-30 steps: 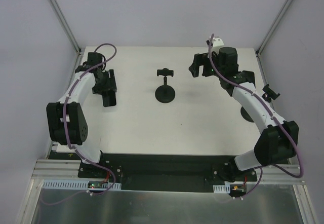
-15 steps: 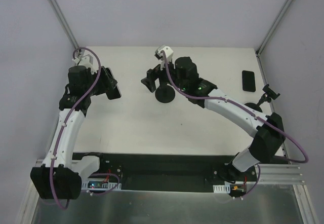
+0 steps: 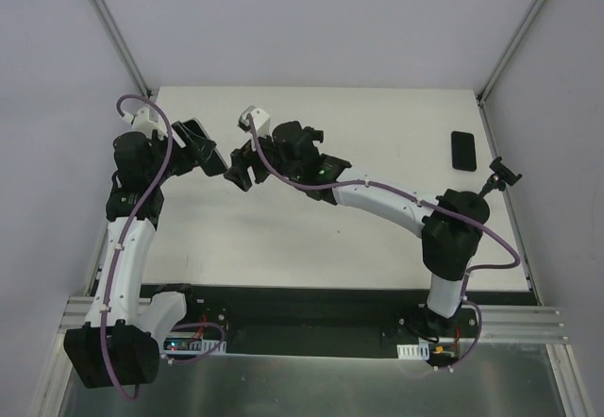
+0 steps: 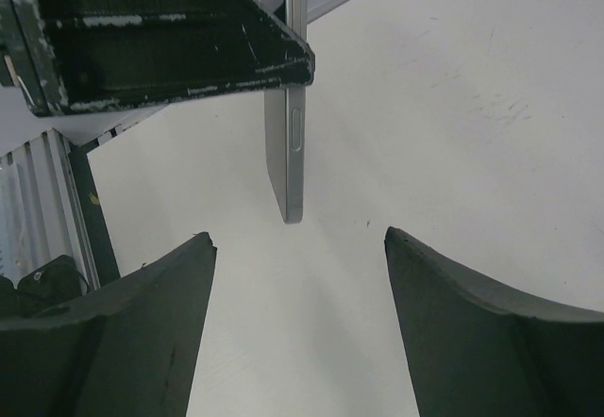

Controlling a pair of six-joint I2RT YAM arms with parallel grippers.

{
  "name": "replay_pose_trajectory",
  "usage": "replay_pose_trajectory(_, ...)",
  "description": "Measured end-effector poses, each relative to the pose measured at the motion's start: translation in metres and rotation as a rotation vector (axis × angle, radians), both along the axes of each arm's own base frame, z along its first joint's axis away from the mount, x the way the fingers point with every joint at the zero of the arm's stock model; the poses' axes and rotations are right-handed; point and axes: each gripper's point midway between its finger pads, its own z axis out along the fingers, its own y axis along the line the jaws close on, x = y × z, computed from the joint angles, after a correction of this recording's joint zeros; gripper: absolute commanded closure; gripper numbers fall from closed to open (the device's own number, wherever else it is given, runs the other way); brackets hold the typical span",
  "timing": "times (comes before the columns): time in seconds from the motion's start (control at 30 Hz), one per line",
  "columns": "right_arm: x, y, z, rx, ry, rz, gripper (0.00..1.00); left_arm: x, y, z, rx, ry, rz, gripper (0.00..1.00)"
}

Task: Place the phone on the phone stand

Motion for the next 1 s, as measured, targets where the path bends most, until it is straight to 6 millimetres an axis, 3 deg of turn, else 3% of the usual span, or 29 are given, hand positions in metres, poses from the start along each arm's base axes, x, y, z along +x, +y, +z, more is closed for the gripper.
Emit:
replay_pose_trajectory(0.2, 0.008, 0.017, 0.003, 0.049, 0.032, 0.008, 0.41, 0.0, -0.01, -0.003, -0.058, -0.005, -0.047, 1.0)
replay_pose_trajectory(0.4, 0.008, 0.028, -0.004, 0.059, 0.068, 0.025, 0.71, 0.001, -0.017, 0.005, -0.087, -0.034, -0.083, 1.0)
replay_pose_trajectory(0.53, 0.007, 0.03, -0.009, 0.059, 0.093, 0.03, 0.99, 0.002, -0.022, 0.008, -0.103, -0.047, -0.113, 1.0)
replay_pose_trajectory(0.57, 0.007, 0.03, -0.01, 0.06, 0.098, 0.029, 0.99, 0.002, -0.024, 0.008, -0.108, -0.048, -0.127, 0.96)
replay_pose_trajectory(0.6, 0.009, 0.029, -0.01, 0.061, 0.099, 0.022, 0.99, 0.003, -0.025, 0.009, -0.11, -0.052, -0.137, 0.73)
replay_pose_trajectory(0.63, 0.01, 0.029, -0.009, 0.063, 0.097, 0.022, 0.99, 0.003, -0.026, 0.01, -0.112, -0.057, -0.146, 0.56)
replay_pose_trajectory(0.7, 0.012, 0.028, -0.009, 0.064, 0.095, 0.02, 0.99, 0.005, -0.028, 0.01, -0.118, -0.064, -0.171, 0.32)
replay_pose_trajectory(0.73, 0.012, 0.027, -0.009, 0.069, 0.092, 0.02, 0.99, 0.005, -0.029, 0.011, -0.12, -0.067, -0.181, 0.06)
replay_pose_trajectory(0.77, 0.013, 0.025, -0.009, 0.075, 0.09, 0.023, 0.99, 0.005, -0.031, 0.011, -0.121, -0.077, -0.195, 0.01)
replay_pose_trajectory(1.0, 0.0, -0.004, 0.004, 0.164, 0.156, 0.1, 0.99, -0.016, -0.055, 0.038, -0.153, -0.223, -0.382, 0.01)
